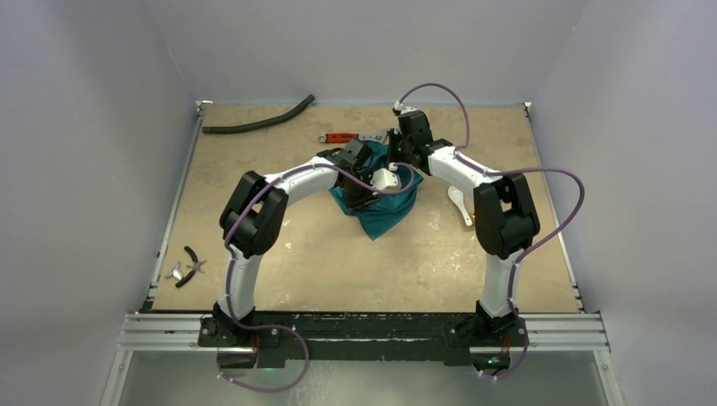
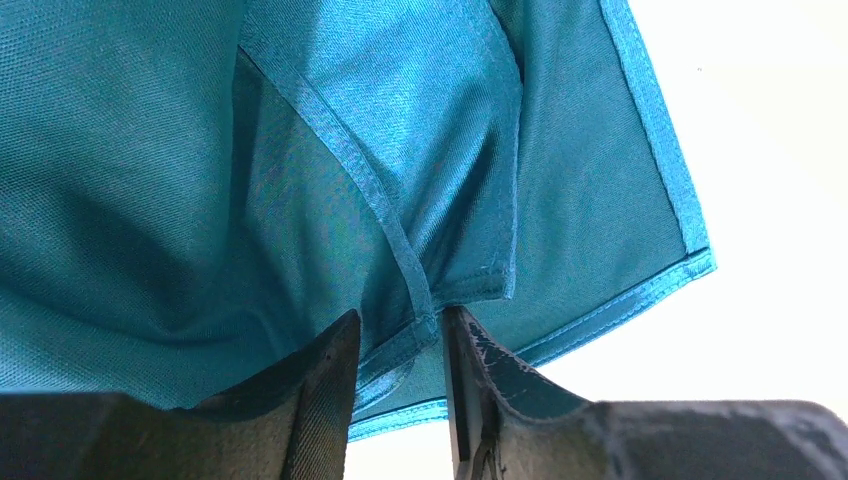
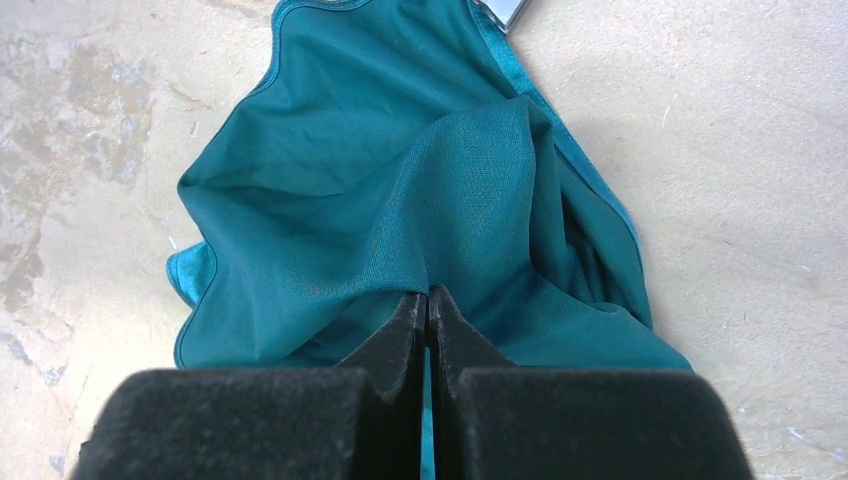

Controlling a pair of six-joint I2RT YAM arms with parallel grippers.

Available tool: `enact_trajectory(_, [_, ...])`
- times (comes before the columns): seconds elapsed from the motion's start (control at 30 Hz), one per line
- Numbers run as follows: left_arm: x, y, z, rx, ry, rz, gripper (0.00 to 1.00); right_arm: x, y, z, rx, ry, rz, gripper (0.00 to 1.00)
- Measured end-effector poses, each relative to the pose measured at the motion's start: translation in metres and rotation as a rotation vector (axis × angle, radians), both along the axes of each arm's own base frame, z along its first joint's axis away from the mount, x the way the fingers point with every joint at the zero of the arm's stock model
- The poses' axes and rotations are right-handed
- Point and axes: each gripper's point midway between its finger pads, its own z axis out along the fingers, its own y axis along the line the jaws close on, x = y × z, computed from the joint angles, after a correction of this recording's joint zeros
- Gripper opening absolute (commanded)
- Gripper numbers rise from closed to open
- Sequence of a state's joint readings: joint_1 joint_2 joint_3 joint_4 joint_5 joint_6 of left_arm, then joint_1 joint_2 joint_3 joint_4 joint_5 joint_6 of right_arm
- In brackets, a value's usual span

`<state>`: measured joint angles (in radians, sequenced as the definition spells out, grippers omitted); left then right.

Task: Fold the napkin into a case and place the utensils inside
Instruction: Pick up the crumpled napkin from the center of the board.

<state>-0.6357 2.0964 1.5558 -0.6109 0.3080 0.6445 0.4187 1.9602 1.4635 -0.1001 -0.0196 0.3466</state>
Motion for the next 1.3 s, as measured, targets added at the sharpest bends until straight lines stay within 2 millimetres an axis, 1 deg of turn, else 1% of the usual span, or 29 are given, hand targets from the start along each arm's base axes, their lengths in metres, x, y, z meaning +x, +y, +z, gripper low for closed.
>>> enact_trajectory(0.2, [-0.002, -0.003, 0.001, -0.019, 0.018, 0.013, 0.34, -0.002, 0.004, 0.003, 0.02, 0.0, 0.014, 0.0])
enact_trajectory(0.23, [-0.003, -0.004, 0.002, -0.024, 0.022, 0.012, 0.37, -0.002, 0.004, 0.004, 0.022, -0.002, 0.016, 0.0])
enact_trajectory(0.3, [-0.003, -0.006, 0.005, -0.032, 0.026, 0.015, 0.52, -0.004, 0.004, 0.003, 0.023, 0.0, 0.017, 0.0])
enact_trajectory(0.33, [-0.004, -0.006, 0.007, -0.036, 0.024, 0.014, 0.56, -0.004, 0.003, 0.003, 0.023, -0.001, 0.017, 0.0])
enact_trajectory(0.37, [-0.004, -0.007, 0.011, -0.042, 0.022, 0.015, 0.58, -0.004, 0.003, 0.003, 0.023, -0.002, 0.016, 0.0])
enact_trajectory(0.57, [0.0, -0.009, 0.041, -0.083, -0.036, 0.018, 0.58, 0.0, 0.006, 0.008, 0.037, -0.021, 0.018, 0.0])
enact_trajectory(0.67, [0.004, -0.008, 0.047, -0.088, -0.058, 0.02, 0.57, 0.0, 0.006, 0.008, 0.038, -0.02, 0.016, 0.0])
enact_trajectory(0.87, [0.012, -0.006, 0.046, -0.086, -0.08, 0.025, 0.56, 0.0, 0.006, 0.01, 0.038, -0.016, 0.015, 0.0])
enact_trajectory(0.93, [0.015, -0.007, 0.041, -0.083, -0.085, 0.028, 0.55, 0.002, 0.007, 0.016, 0.041, -0.022, 0.016, 0.0])
enact_trajectory(1.0, [0.017, -0.007, 0.032, -0.072, -0.076, 0.029, 0.55, 0.004, 0.009, 0.021, 0.047, -0.032, 0.017, 0.0])
enact_trajectory(1.13, [0.015, -0.007, 0.017, -0.057, -0.046, 0.027, 0.55, 0.004, 0.01, 0.023, 0.055, -0.031, 0.024, 0.0])
enact_trajectory(1.3, [0.016, -0.008, 0.015, -0.06, -0.044, 0.026, 0.54, 0.002, 0.012, 0.023, 0.061, -0.024, 0.032, 0.0])
